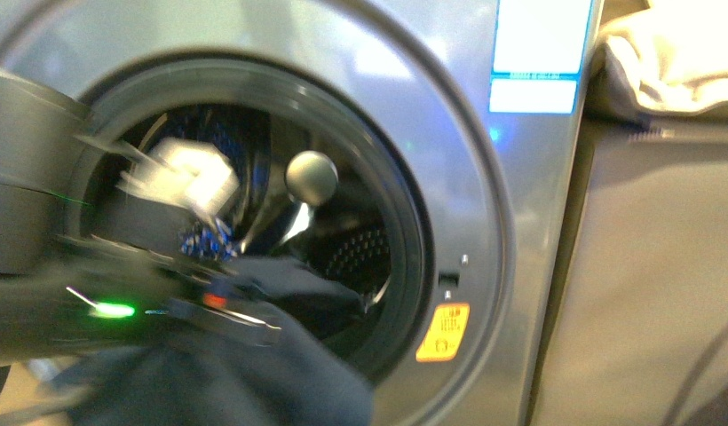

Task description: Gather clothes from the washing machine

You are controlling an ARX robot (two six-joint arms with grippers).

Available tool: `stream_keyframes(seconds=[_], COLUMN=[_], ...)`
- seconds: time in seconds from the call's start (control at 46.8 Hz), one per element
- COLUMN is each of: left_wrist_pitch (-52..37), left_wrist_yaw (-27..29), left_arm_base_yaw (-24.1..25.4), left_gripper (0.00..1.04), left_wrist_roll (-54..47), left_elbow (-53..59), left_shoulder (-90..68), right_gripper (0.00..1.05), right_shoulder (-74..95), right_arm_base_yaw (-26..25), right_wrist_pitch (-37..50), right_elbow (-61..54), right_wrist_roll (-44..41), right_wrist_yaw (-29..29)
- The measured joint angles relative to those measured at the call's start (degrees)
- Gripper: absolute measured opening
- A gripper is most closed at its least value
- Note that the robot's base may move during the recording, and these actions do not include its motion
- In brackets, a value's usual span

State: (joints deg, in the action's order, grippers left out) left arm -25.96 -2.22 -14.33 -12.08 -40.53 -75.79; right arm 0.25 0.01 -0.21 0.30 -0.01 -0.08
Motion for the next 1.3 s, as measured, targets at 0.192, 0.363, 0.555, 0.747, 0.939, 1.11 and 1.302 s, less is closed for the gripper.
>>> stream_keyframes(seconds=[0.192,0.363,0.555,0.747,0.939,1.11,1.302], left_wrist_pitch=[4.6,9.5,12.8,17.0,22.0,27.1,35.6], left_wrist_yaw=[-3.0,-4.5,-5.0,-2.8,1.5,5.0,6.4], left_arm_base_yaw=[0.2,-1.4,-4.5,-10.3,-19.7,-26.9,-31.5], left_gripper=[0.09,0.09,0.09,0.09,0.09,0.09,0.09], left_wrist_roll=[-0.5,-0.6,-0.3,1.0,0.5,-1.3,-1.5], left_elbow=[-0.9,-5.8,-15.5,-29.6,-43.8,-58.3,-74.6], left_shoulder=[9.4,16.0,16.9,11.2,2.3,-6.5,-14.3], right_gripper=[0.97,0.97,0.97,0.97,0.97,0.97,0.97], right_shoulder=[0.0,0.0,0.0,0.0,0.0,0.0,0.0], right_arm_base_yaw=[0.0,0.0,0.0,0.0,0.0,0.0,0.0], right_wrist_pitch=[0.0,0.0,0.0,0.0,0.0,0.0,0.0], right_elbow=[0.0,0.0,0.0,0.0,0.0,0.0,0.0], right_wrist_roll=[0.0,0.0,0.0,0.0,0.0,0.0,0.0], right_wrist_yaw=[0.0,0.0,0.0,0.0,0.0,0.0,0.0])
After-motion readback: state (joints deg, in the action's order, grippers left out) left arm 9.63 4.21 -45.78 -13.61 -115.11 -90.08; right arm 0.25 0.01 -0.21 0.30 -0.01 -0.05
